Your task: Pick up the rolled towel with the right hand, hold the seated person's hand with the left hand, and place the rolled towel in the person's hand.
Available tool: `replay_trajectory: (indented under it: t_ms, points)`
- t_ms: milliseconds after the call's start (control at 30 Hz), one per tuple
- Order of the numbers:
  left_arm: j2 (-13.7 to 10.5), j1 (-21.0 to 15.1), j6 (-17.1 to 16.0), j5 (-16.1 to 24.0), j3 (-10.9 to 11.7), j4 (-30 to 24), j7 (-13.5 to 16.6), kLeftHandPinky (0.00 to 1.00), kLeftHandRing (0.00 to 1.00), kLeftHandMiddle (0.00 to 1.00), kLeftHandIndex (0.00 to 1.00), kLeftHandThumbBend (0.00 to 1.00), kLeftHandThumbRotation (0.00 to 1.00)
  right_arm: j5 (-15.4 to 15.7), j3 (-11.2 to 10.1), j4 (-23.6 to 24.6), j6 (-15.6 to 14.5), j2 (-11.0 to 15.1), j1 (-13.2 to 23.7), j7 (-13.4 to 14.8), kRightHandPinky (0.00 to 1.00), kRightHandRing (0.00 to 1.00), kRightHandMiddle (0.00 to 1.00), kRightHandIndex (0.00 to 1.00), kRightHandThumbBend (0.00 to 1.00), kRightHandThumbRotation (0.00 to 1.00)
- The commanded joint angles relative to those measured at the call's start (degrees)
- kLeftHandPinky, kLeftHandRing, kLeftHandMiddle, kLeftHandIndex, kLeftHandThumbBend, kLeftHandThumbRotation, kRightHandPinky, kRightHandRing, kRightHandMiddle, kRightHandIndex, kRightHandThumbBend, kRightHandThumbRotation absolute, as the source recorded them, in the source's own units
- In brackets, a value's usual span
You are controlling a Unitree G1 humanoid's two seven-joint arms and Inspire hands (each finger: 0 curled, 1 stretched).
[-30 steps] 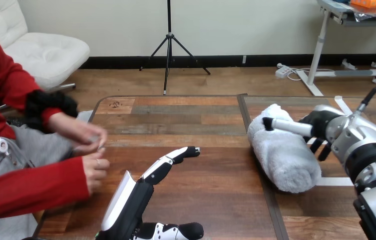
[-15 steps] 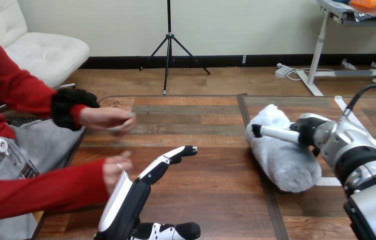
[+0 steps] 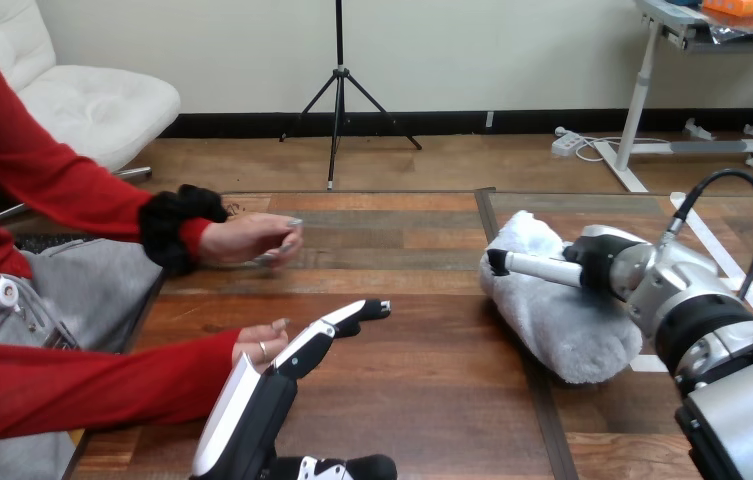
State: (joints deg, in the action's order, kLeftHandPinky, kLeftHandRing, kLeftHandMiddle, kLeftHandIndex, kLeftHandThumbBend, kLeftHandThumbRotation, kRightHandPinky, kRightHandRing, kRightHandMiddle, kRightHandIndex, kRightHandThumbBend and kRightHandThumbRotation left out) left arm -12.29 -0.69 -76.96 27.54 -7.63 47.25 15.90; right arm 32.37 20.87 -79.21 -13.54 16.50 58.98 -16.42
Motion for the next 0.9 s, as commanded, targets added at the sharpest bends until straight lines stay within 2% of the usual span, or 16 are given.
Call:
replay_trajectory:
  t_ms: [0,167,267,333,367,433,467,500,533,600,667,767,833,867]
  points:
    - [-0.02,-1.45,-1.31,-0.69,1.34,-2.35,0.3,0.81,0.85,0.83,0.82,1.0,0.78,1.83,2.37,0.15,0.37,-3.26,0.24,-0.23,1.0,1.0,1.0,1.0,0.88,1.0]
    - [0.2,-1.24,-1.25,0.01,1.6,-2.44,0.74,0.81,0.85,0.83,0.82,1.0,0.78,4.45,5.09,-0.04,1.33,-4.09,0.08,-2.02,1.0,1.0,1.0,1.0,0.89,1.0]
    - [0.25,-1.26,-1.33,-0.21,1.48,-2.35,0.61,0.81,0.85,0.84,0.82,1.0,0.77,5.49,6.09,-0.11,1.26,-4.67,0.0,-2.06,0.98,1.0,1.0,1.0,0.91,1.0]
    - [0.24,-1.25,-1.4,-0.37,1.42,-2.3,0.52,0.81,0.85,0.84,0.82,1.0,0.77,5.87,6.43,-0.1,1.0,-5.02,0.01,-1.73,0.93,0.99,1.0,1.0,0.92,0.98]
    - [0.26,-1.27,-1.46,-0.54,1.34,-2.25,0.44,0.81,0.85,0.84,0.82,0.99,0.77,5.99,6.5,-0.03,0.34,-5.41,-0.03,-0.6,0.91,0.99,1.0,1.0,0.92,0.98]
    - [0.27,-1.26,-1.55,-0.73,1.27,-2.22,0.34,0.82,0.85,0.84,0.82,0.99,0.76,6.03,6.55,0.06,-0.45,-5.84,-0.09,0.73,0.79,0.93,0.98,1.0,0.94,0.91]
    - [0.31,-1.26,-1.46,-0.91,1.2,-2.29,0.25,0.82,0.85,0.84,0.82,0.99,0.76,5.11,5.56,0.15,-1.59,-6.24,-0.17,2.24,0.74,0.91,0.97,1.0,0.94,0.88]
    - [0.33,-1.24,-1.41,-1.04,1.16,-2.37,0.17,0.82,0.85,0.84,0.82,0.99,0.76,4.42,4.8,0.21,-2.35,-6.5,-0.22,3.19,0.66,0.85,0.95,1.0,0.95,0.82]
    - [0.32,-1.21,-1.39,-1.15,1.14,-2.42,0.11,0.82,0.85,0.84,0.82,1.0,0.76,3.95,4.3,0.25,-2.88,-6.69,-0.25,3.86,0.52,0.74,0.91,1.0,0.96,0.73]
    - [0.28,-1.09,-1.2,-1.25,1.11,-2.75,-0.01,0.82,0.85,0.83,0.82,1.0,0.76,2.1,2.4,0.49,-3.98,-7.17,-0.33,5.75,0.42,0.65,0.87,1.0,0.96,0.62]
    - [0.26,-0.96,-1.05,-1.36,1.1,-3.0,-0.13,0.82,0.85,0.83,0.82,1.0,0.75,1.2,1.74,0.66,-4.51,-7.49,-0.41,7.08,0.35,0.57,0.83,1.0,0.96,0.52]
    - [0.23,-0.84,-0.88,-1.5,1.1,-3.24,-0.3,0.82,0.85,0.83,0.82,1.0,0.75,0.81,1.56,0.83,-4.76,-7.84,-0.68,8.76,0.3,0.51,0.78,0.99,0.93,0.35]
    - [0.19,-0.81,-0.83,-1.58,1.13,-3.36,-0.42,0.81,0.85,0.83,0.82,1.0,0.75,0.53,1.41,0.9,-4.81,-7.98,-0.89,9.7,0.25,0.43,0.67,0.98,0.91,0.21]
    - [0.18,-0.8,-0.83,-1.72,1.09,-3.39,-0.53,0.81,0.85,0.83,0.82,1.0,0.75,0.2,1.14,0.98,-4.45,-7.97,-1.23,10.41,0.24,0.41,0.65,0.97,0.91,0.18]
